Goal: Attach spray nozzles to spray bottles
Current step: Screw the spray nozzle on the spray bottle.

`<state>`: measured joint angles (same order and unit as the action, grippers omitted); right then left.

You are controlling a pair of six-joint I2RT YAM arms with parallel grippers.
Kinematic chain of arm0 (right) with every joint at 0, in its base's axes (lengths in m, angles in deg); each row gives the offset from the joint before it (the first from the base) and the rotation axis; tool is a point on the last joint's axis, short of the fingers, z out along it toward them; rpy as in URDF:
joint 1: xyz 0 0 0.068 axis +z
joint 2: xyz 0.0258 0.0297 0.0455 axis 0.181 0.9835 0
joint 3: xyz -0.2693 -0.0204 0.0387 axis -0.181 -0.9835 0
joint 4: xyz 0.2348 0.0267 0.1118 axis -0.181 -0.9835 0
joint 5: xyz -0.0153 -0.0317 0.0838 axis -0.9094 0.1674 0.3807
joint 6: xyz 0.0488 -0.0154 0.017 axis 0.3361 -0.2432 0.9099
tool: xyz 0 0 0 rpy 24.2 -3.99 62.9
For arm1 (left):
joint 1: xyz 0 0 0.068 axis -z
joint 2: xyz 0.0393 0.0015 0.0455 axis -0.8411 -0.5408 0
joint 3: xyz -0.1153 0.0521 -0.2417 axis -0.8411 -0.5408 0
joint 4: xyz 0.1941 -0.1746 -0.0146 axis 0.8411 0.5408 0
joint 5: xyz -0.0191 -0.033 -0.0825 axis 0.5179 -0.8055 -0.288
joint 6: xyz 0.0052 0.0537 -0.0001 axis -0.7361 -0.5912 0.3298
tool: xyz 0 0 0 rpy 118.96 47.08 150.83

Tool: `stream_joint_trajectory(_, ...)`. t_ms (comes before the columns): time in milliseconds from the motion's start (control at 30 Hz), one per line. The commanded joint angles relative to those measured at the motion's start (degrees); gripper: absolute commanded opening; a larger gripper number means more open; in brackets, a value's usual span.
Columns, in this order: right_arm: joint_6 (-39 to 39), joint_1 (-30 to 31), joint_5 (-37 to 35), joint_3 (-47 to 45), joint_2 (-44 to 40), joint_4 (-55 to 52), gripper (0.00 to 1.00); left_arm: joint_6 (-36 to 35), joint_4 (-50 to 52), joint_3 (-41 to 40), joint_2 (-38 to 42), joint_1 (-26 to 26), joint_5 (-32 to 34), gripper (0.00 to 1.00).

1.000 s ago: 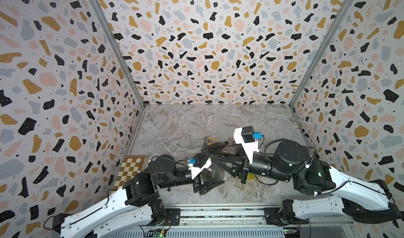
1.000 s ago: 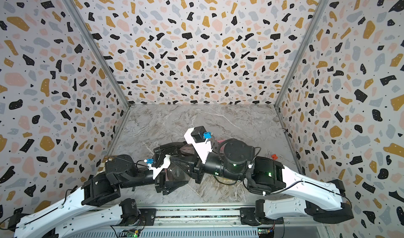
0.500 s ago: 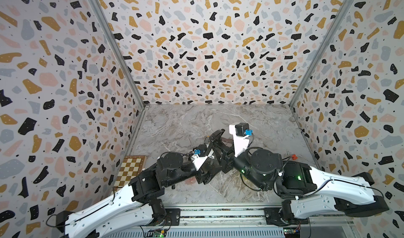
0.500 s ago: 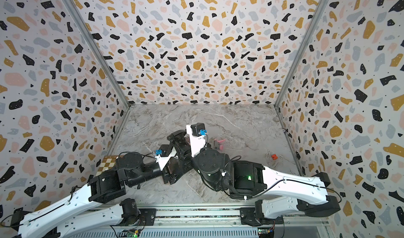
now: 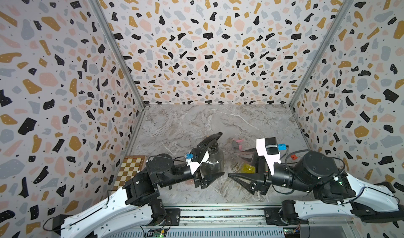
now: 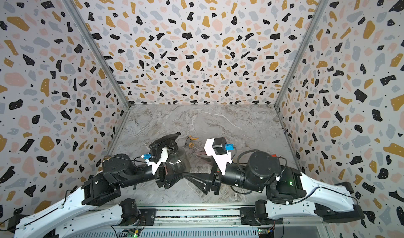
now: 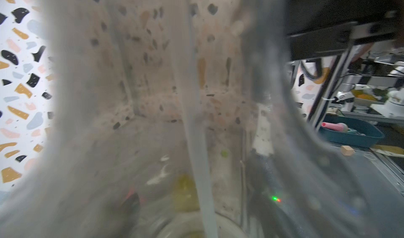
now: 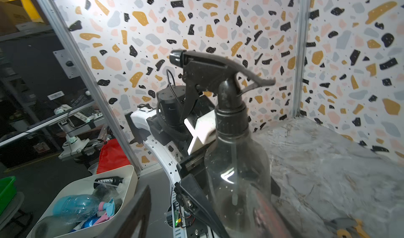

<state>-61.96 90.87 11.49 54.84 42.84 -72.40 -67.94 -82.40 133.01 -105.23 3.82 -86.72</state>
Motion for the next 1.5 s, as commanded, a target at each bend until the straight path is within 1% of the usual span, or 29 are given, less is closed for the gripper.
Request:
stream_joint_trajectory(0,-5.3,-6.5,21.5,4.3,2.1,-2.5,0.70,-1.3,-2.0,1.1,0.4,0.0,-10.5,0.00)
stream_joint_trajectory(67,-6.0,-10.5,28.4,6.1,3.6,-3.2,0.70,-1.5,-1.2,1.5,-0.1,0.0,-14.6,0.00)
stream_joint_trajectory(133,-6.2,-12.9,32.4,7.0,4.6,-3.0,0.70,-1.5,-0.5,1.9,-0.5,0.0,-17.4,0.00)
stream_joint_trajectory(267,-6.4,-13.6,36.4,8.4,6.3,-2.5,0.69,-2.2,2.0,3.3,-1.9,0.0,-21.7,0.00)
stream_joint_trajectory(400,-6.4,-13.6,37.1,8.7,7.3,-2.0,0.66,-2.7,2.8,3.9,-2.5,0.0,-23.8,0.00)
stream_joint_trajectory(533,-5.7,-13.6,38.4,8.8,8.0,-1.3,0.61,-2.9,2.8,4.0,-2.7,0.0,-23.6,0.00)
stream_joint_trajectory(733,-4.7,-13.6,38.3,8.7,9.0,-0.9,0.52,-2.8,2.8,4.1,-3.1,0.0,-23.2,0.00)
stream_joint_trajectory(800,-4.1,-13.6,37.8,8.6,9.2,-0.5,0.50,-2.9,2.8,4.2,-3.2,0.0,-23.1,0.00)
stream_joint_trajectory(1000,-2.9,-13.6,36.2,7.9,9.3,-0.5,0.34,-2.6,2.5,4.3,-3.2,0.0,-21.3,0.00)
stream_joint_trajectory(1067,-2.4,-13.4,35.4,7.5,9.4,-0.6,0.30,-2.4,2.3,4.6,-3.2,0.0,-19.6,0.00)
stream_joint_trajectory(1167,-1.7,-11.3,30.1,7.0,9.8,-2.5,0.27,-1.7,1.4,5.0,-3.0,0.0,-14.2,0.00)
stream_joint_trajectory(1267,0.8,-7.1,20.1,5.7,10.6,-3.9,0.24,-1.1,-1.3,4.4,-2.4,0.0,-7.2,0.00)
stream_joint_trajectory(1300,3.0,-5.2,16.6,4.9,10.9,-3.9,0.23,-1.0,-2.6,4.0,-2.3,0.0,-4.6,0.00)
stream_joint_trajectory(1433,10.9,1.9,-3.2,4.0,13.3,-5.2,0.20,-0.4,-6.1,2.7,-3.4,0.0,6.7,0.00)
stream_joint_trajectory(1467,12.5,3.3,-7.1,3.7,14.0,-5.2,0.20,-0.3,-6.9,2.4,-3.8,0.0,9.2,0.00)
